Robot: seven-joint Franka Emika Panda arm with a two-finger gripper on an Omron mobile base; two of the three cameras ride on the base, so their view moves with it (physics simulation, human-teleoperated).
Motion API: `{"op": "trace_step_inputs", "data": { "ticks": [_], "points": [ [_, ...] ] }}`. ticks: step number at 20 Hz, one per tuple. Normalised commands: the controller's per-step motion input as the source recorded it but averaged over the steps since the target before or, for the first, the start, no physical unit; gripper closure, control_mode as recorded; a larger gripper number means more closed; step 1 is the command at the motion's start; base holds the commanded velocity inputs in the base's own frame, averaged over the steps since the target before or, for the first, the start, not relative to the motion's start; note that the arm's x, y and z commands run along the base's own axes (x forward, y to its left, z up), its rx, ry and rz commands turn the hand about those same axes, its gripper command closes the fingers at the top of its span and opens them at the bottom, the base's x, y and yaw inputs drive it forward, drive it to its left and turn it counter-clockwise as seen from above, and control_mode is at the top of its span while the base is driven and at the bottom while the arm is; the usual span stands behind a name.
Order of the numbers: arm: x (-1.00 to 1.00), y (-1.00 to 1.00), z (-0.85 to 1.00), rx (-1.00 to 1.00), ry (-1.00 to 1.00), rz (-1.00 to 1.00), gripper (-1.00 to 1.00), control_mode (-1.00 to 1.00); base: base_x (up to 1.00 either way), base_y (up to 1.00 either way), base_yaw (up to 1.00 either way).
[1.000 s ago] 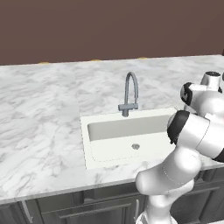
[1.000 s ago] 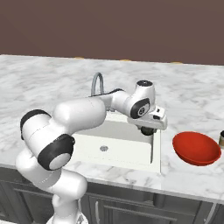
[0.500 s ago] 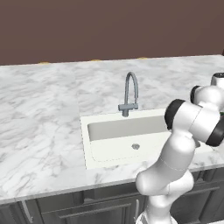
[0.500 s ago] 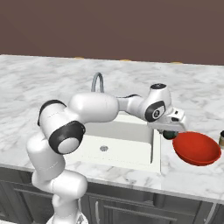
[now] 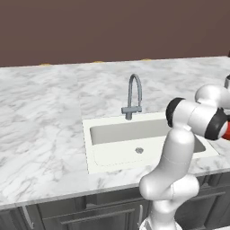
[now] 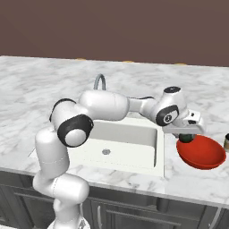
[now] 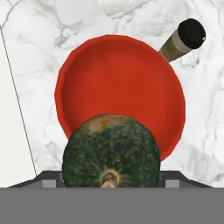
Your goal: Pick the squash from the sink and place it in the bowl. Then pick the bowl and place it in the microwave. Then close the microwave door and press the start button.
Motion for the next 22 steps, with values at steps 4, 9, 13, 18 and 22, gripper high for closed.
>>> {"op": "trace_step_inputs", "data": {
  "ticks": [4,9,13,18,22],
  "points": [
    [0.04,-0.38,-0.02,-0.03,0.00,0.18,1.00,-1.00,0.00,0.00,0.00],
    [0.00,-0.31,-0.29,-0.01,0.00,0.20,1.00,-1.00,0.00,0.00,0.00],
    [0.00,-0.23,-0.21,0.00,0.00,0.17,1.00,-1.00,0.00,0.00,0.00],
    [0.07,-0.11,-0.27,0.00,0.00,0.13,1.00,-1.00,0.00,0.00,0.00],
    [0.17,-0.14,-0.25,0.00,0.04,0.15,1.00,-1.00,0.00,0.00,0.00]
  ]
}}
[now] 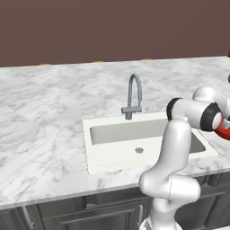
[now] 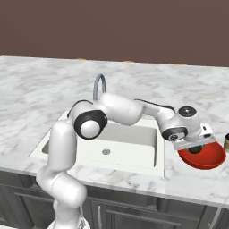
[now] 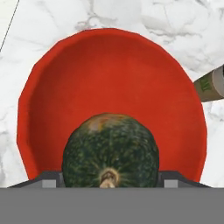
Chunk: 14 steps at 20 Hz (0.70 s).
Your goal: Pick the squash from the sink and place it in the bowl. Then pick the bowl and place it in the microwave. Then close the microwave door and press the start button.
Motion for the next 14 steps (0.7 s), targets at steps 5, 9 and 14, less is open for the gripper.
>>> {"op": "trace_step_inputs", "data": {
  "ticks": [5,9,14],
  "points": [
    [0.23,-0.04,-0.29,0.00,0.05,0.14,1.00,-1.00,0.00,0.00,0.00],
    [0.18,-0.09,-0.24,0.00,0.03,0.13,1.00,-1.00,0.00,0.00,0.00],
    [0.11,-0.14,-0.14,0.00,0.01,0.11,1.00,-1.00,0.00,0.00,0.00]
  ]
}}
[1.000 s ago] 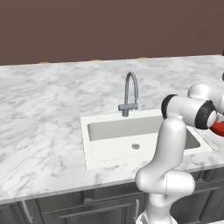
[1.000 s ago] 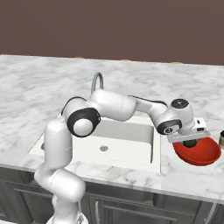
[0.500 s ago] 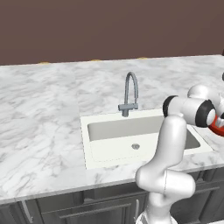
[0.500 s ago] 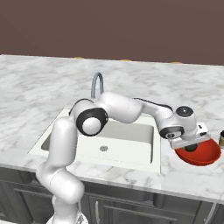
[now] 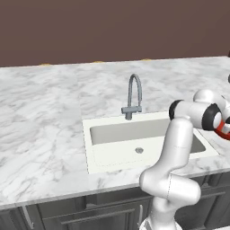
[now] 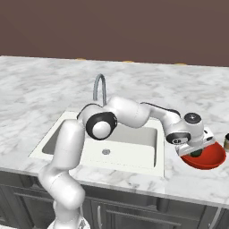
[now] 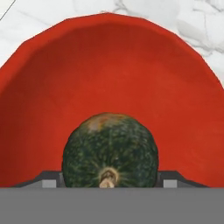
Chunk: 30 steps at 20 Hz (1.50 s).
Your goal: Pick the squash from the sink and place it in the bowl. Then pick the bowl and place it in the microwave. Then close the microwave door and press the start button.
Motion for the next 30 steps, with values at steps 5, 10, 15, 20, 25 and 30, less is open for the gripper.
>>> {"op": "trace_step_inputs", "data": {
  "ticks": [5,10,15,20,25,30],
  "points": [
    [0.03,-0.13,-0.01,0.00,0.02,0.07,-1.00,-1.00,0.00,0.00,0.00],
    [0.04,0.00,0.00,0.00,0.02,0.03,-1.00,-1.00,0.00,0.00,0.00],
    [0.06,0.00,0.00,0.00,0.00,0.00,-1.00,-1.00,0.00,0.00,0.00],
    [0.00,0.21,0.26,0.00,0.00,0.00,-1.00,-1.00,0.00,0.00,0.00],
    [-0.03,0.63,0.52,-0.04,0.01,0.00,-1.00,-1.00,0.00,0.00,0.00],
    [-0.22,0.94,0.05,-0.13,0.04,0.00,-1.00,-1.00,0.00,0.00,0.00]
  ]
}}
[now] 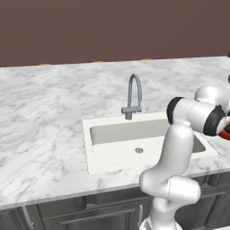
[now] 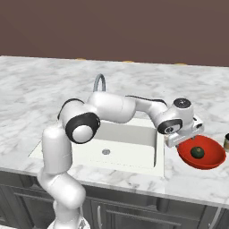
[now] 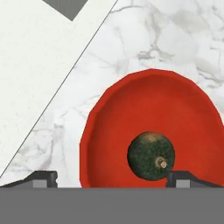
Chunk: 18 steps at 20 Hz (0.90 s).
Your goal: Pick the squash from the sink and place it in the bowl. Then pick the bowl and place it in the microwave. Then close the microwave door and press the start button.
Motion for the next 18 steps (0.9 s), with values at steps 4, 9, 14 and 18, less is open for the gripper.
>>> {"op": "trace_step_inputs", "data": {
  "ticks": [4,9,14,18],
  "points": [
    [-0.13,0.59,-0.22,-0.11,0.04,0.00,-1.00,-1.00,0.00,0.00,0.00],
    [-0.02,0.04,-0.28,-0.07,0.00,0.00,-1.00,-1.00,0.00,0.00,0.00],
    [0.00,-0.09,-0.04,-0.02,0.00,0.00,-1.00,-1.00,0.00,0.00,0.00],
    [0.07,-0.29,-0.02,0.00,0.01,0.00,-1.00,-1.00,0.00,0.00,0.00]
  ]
}}
